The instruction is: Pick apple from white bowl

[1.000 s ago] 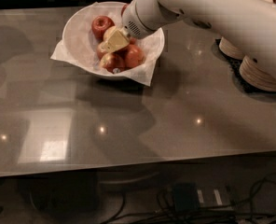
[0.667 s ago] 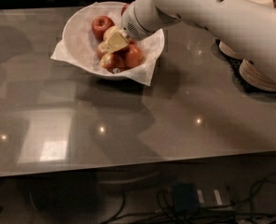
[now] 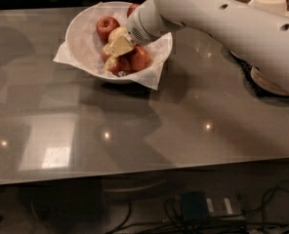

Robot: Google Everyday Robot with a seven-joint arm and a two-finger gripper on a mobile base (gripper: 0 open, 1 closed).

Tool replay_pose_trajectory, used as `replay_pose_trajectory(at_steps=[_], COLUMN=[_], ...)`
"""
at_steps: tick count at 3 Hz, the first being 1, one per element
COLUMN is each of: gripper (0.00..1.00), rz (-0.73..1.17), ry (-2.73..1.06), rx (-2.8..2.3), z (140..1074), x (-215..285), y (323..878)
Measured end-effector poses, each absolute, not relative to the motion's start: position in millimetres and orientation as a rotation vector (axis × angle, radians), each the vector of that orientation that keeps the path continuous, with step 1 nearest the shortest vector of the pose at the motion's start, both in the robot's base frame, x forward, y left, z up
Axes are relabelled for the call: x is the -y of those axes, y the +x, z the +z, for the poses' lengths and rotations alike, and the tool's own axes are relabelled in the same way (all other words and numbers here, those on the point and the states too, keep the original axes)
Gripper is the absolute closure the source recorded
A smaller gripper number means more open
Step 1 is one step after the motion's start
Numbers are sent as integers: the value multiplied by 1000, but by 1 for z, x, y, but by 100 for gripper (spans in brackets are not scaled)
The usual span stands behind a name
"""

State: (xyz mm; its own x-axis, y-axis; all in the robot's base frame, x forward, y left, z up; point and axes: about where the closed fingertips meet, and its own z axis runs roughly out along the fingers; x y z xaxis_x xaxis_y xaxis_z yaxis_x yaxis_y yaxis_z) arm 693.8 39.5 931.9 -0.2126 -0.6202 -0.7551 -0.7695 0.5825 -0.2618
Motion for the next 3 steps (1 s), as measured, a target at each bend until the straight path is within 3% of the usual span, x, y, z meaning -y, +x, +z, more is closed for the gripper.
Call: replay_pose_trajectory(at_steps=[3], gripper=[99], rz=[223], ry=[-1125], rx=[-1902], z=[938], x=[-45], y=[693])
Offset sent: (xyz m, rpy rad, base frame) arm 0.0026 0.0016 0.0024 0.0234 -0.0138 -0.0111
